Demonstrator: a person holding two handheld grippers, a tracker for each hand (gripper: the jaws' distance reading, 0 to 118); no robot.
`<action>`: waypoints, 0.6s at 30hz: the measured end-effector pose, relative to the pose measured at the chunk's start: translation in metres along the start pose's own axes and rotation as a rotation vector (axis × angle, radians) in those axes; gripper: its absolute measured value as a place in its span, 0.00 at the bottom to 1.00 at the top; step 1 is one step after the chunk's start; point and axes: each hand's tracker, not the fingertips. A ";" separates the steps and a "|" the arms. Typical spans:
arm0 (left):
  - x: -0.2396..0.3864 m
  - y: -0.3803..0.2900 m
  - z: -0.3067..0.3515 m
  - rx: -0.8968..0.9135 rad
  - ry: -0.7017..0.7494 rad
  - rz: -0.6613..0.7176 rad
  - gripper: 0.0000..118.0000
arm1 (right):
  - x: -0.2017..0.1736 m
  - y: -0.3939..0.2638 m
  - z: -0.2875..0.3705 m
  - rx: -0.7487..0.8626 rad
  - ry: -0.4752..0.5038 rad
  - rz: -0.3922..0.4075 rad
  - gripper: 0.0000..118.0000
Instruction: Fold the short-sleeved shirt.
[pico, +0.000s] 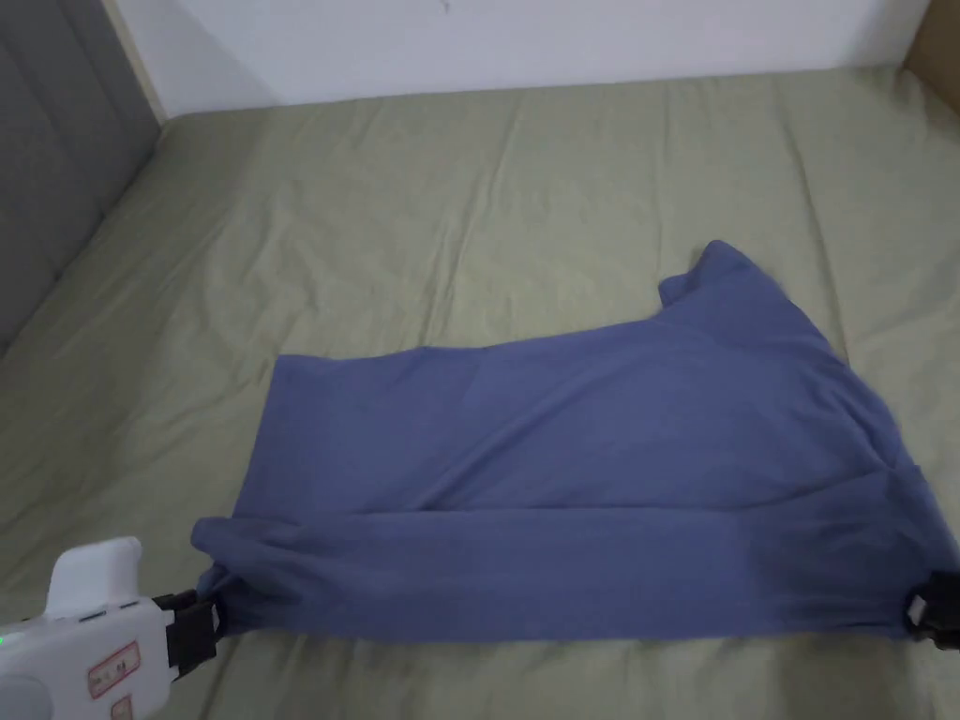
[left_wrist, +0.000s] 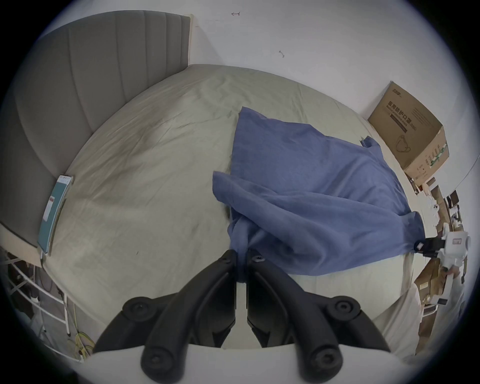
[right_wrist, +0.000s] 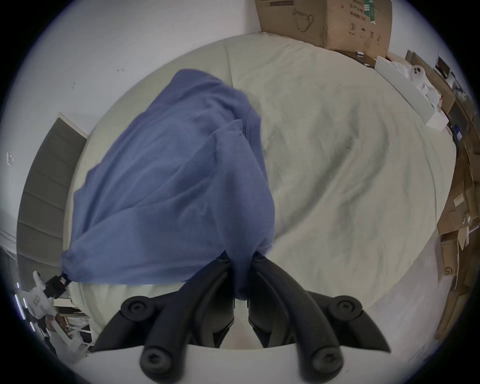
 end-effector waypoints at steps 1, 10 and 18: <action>-0.001 -0.006 0.006 -0.013 0.014 -0.013 0.04 | 0.003 -0.006 0.009 0.003 -0.015 0.020 0.06; -0.010 -0.083 0.021 -0.094 0.052 0.026 0.04 | 0.028 -0.072 0.006 -0.095 -0.062 0.108 0.06; -0.009 -0.058 0.045 0.002 0.099 0.089 0.89 | 0.002 -0.053 0.035 0.012 -0.130 0.262 0.70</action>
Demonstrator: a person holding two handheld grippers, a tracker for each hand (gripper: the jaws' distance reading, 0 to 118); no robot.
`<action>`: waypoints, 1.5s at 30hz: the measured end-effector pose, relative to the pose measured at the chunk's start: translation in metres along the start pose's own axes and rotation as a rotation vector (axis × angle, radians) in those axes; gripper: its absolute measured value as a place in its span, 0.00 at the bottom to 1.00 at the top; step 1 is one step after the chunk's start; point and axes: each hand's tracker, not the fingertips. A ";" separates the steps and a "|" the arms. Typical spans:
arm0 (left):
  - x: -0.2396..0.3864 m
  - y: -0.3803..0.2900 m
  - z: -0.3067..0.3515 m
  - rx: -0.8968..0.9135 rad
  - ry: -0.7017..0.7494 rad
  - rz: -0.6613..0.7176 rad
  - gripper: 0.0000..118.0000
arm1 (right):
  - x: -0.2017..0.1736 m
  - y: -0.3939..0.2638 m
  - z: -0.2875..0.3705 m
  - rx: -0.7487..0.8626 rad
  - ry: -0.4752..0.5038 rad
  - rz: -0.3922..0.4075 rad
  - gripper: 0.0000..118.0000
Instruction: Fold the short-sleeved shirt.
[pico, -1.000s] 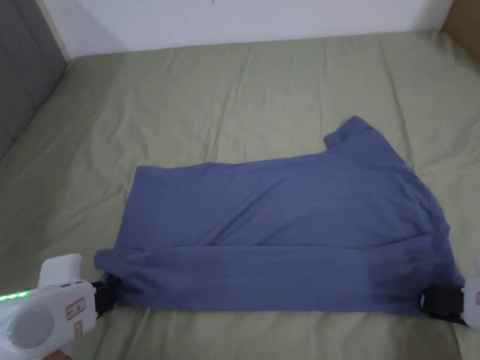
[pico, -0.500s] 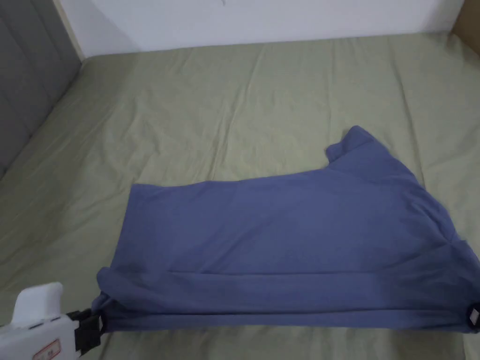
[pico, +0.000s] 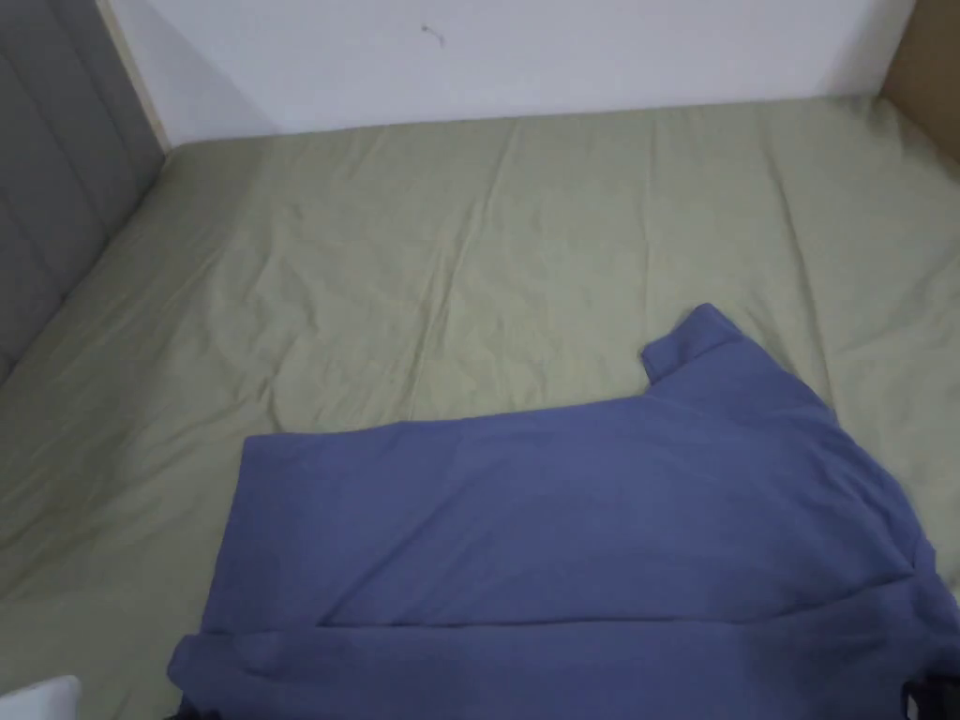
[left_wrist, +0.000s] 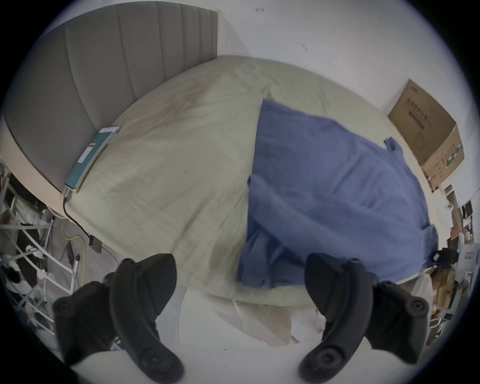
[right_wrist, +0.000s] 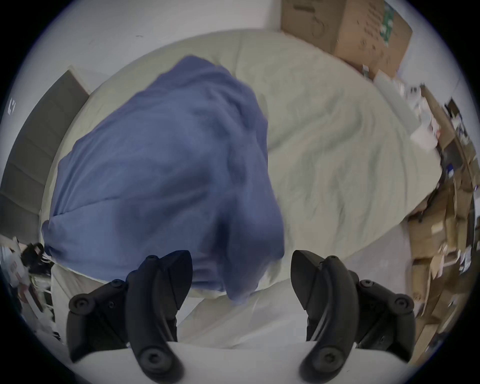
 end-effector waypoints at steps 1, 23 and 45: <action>0.002 0.007 0.005 0.003 -0.012 -0.002 0.89 | -0.003 0.008 0.007 0.021 -0.011 0.020 0.70; 0.071 0.127 -0.078 0.035 -0.112 -0.092 0.00 | -0.022 0.252 -0.121 0.093 0.095 0.023 0.77; 0.078 0.229 -0.235 -0.178 0.042 -0.104 0.55 | -0.032 0.280 -0.178 -0.037 0.054 -0.014 0.03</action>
